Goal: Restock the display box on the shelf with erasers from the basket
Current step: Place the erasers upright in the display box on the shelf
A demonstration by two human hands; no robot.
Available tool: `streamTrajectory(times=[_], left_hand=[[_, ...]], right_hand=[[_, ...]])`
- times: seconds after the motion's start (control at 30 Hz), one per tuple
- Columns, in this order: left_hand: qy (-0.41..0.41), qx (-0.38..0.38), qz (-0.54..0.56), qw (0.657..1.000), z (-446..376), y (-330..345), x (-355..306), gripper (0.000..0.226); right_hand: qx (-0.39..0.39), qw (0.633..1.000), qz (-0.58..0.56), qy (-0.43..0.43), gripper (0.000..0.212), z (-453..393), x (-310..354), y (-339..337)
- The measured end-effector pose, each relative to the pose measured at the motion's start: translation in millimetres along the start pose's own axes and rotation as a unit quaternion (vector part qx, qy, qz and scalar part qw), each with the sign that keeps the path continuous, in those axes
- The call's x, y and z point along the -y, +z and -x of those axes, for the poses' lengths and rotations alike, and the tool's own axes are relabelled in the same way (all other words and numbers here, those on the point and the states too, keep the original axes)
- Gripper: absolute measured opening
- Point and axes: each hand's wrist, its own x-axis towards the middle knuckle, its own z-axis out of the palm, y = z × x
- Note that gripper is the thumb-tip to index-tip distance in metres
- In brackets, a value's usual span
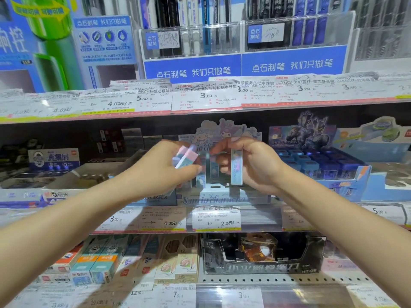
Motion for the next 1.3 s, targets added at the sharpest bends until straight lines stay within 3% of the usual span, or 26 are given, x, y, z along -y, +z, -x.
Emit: streamTrajectory(times=[0.17,0.27,0.37,0.47,0.6,0.73,0.83,1.07,1.23,1.3], left_hand=[[-0.015,0.036,0.166,0.985,3.7,16.8,-16.0,0.03],[-0.016,0.053,0.203,0.978,4.1,22.7,-21.7,0.021],[-0.024,0.033,0.215,0.976,3.5,25.0,-22.6,0.028],[-0.025,0.007,0.221,0.975,3.1,24.6,-22.0,0.033],[-0.037,-0.02,0.213,0.976,2.2,20.4,-17.8,0.028],[-0.042,-0.033,0.172,0.984,1.9,19.4,-11.9,0.032],[-0.041,-0.051,0.081,0.995,1.7,12.1,-9.4,0.03],[-0.074,0.047,-0.136,0.987,-1.7,0.4,1.4,0.021],[-0.052,0.095,-0.131,0.985,0.8,2.3,13.8,0.01],[-0.026,0.1,-0.142,0.985,1.5,1.1,15.9,0.043]], right_hand=[[0.019,0.998,-0.008,-0.057,0.042,3.5,0.2,5.9],[0.057,0.997,-0.029,-0.046,0.042,4.0,1.2,13.2],[0.075,0.996,-0.014,-0.037,0.04,3.5,2.0,16.1],[0.028,0.997,0.003,-0.072,0.035,3.9,3.8,13.1],[-0.032,0.971,0.154,-0.181,0.033,12.2,5.0,7.5],[-0.053,0.956,0.208,-0.202,0.037,14.0,8.1,9.5],[-0.096,0.939,0.246,-0.221,0.038,7.1,11.5,2.1],[-0.124,0.924,0.315,-0.18,0.046,-10.9,-5.7,-8.8],[-0.115,0.924,0.328,-0.163,0.04,-14.6,-15.2,-10.4],[-0.108,0.923,0.329,-0.17,0.04,-14.8,-16.9,-10.0]])
